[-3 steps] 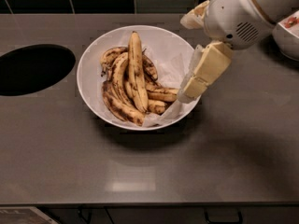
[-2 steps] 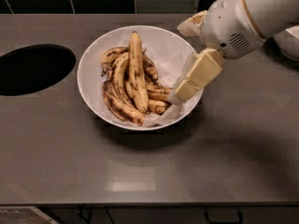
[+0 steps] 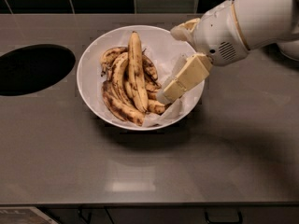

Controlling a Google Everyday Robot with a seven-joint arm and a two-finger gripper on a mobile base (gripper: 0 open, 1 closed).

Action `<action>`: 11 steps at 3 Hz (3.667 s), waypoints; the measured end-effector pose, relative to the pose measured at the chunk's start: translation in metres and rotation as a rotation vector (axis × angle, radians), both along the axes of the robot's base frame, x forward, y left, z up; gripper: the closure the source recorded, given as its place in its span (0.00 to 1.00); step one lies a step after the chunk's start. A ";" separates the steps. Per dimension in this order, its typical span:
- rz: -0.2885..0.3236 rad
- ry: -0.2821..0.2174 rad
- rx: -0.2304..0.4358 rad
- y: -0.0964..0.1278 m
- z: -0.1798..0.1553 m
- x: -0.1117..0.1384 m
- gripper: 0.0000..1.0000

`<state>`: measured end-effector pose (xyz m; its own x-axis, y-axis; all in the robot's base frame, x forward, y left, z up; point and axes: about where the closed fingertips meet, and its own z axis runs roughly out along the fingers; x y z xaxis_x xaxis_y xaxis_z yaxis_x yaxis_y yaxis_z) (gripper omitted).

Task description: Pick banana from white bowl

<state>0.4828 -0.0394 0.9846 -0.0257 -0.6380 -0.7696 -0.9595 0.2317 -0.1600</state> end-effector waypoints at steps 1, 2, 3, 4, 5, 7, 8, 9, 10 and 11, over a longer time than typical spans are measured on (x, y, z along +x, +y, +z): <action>-0.050 0.038 -0.056 0.002 -0.008 0.006 0.00; -0.172 0.089 -0.124 0.000 -0.020 0.018 0.00; -0.258 0.130 -0.140 0.001 -0.030 0.028 0.00; -0.321 0.135 -0.139 0.009 -0.039 0.038 0.00; -0.323 0.140 -0.139 0.017 -0.040 0.041 0.00; -0.347 0.175 -0.136 0.033 -0.050 0.042 0.00; -0.418 0.187 -0.176 0.035 -0.058 0.043 0.00; -0.418 0.187 -0.176 0.035 -0.058 0.043 0.00; -0.472 0.206 -0.162 0.037 -0.064 0.048 0.00; -0.563 0.230 -0.141 0.038 -0.072 0.054 0.00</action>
Offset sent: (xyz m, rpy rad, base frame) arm 0.0352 -0.0068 -0.0379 -0.1914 0.1765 -0.3544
